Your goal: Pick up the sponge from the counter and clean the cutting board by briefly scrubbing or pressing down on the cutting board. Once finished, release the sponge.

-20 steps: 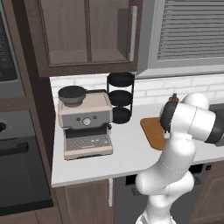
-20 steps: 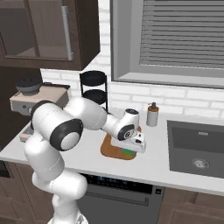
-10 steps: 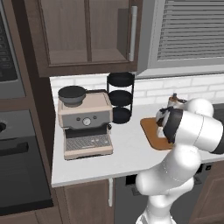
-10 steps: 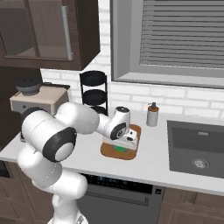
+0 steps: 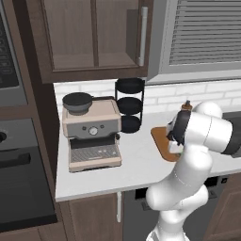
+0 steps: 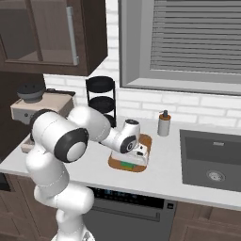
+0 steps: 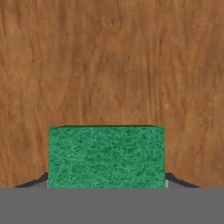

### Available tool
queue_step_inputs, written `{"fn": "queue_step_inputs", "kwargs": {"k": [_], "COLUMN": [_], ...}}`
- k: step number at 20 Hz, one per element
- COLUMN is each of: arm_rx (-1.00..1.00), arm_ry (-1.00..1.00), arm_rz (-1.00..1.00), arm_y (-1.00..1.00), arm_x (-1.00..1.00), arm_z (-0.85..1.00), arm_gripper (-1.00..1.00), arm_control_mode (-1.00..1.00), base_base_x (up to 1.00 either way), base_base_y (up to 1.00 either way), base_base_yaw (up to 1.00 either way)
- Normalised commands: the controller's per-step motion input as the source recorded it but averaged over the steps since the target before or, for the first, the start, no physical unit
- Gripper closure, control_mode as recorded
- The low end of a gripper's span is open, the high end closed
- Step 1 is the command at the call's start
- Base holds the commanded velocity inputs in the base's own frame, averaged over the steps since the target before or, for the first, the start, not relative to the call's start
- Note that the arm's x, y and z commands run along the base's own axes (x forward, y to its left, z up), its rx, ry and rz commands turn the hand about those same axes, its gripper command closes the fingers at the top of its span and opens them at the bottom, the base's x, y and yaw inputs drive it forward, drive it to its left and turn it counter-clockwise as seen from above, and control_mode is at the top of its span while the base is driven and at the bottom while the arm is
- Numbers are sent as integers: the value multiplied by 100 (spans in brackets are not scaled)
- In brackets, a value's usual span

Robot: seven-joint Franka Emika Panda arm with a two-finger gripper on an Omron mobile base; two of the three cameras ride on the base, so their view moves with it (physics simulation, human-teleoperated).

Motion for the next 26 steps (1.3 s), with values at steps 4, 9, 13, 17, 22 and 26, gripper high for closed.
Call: {"fn": "queue_step_inputs", "kwargs": {"k": [4,9,13,17,22,26], "arm_rx": [-5,0,0,0,0,6], "arm_ry": [0,0,2,0,0,0], "arm_rz": [0,0,0,0,0,0], "arm_y": [52,32,39,13,1,-22], "arm_x": [1,2,3,15,22,45], "arm_z": [-24,20,0,-51,-41,22], "arm_gripper": [100,100,100,100,100,100], "arm_control_mode": [-100,-100,-100,-100,-100,-100], "base_base_x": [0,0,0,0,0,0], "base_base_y": [0,0,0,0,0,0], "base_base_yaw": [0,0,0,0,0,0]}}
